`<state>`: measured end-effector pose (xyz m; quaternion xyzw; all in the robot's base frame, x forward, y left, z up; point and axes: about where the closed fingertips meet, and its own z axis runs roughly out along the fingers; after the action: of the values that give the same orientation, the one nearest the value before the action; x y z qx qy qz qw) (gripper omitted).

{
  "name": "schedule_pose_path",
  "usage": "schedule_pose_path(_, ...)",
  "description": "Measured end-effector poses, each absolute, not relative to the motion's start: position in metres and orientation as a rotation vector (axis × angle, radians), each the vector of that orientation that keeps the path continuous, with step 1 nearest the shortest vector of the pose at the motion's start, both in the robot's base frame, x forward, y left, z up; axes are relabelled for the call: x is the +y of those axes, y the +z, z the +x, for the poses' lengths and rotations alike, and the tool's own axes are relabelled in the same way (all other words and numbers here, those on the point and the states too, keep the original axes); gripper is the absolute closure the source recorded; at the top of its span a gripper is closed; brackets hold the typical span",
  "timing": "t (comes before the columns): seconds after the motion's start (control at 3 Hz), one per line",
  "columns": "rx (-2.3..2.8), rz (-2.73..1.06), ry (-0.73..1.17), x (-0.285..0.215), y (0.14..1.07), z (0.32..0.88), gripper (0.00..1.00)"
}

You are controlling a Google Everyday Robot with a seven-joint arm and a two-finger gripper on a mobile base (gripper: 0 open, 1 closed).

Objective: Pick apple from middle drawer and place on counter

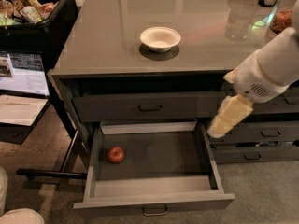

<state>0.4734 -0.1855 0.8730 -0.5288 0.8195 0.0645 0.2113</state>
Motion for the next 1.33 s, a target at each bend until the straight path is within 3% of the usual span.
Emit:
schedule_pose_path(1.0,2.056,-1.298,0.626,-0.032,0.707,0.526,0.00)
schedule_pose_path(1.33,2.018,-1.233,0.586,-0.025,0.709,0.547,0.00)
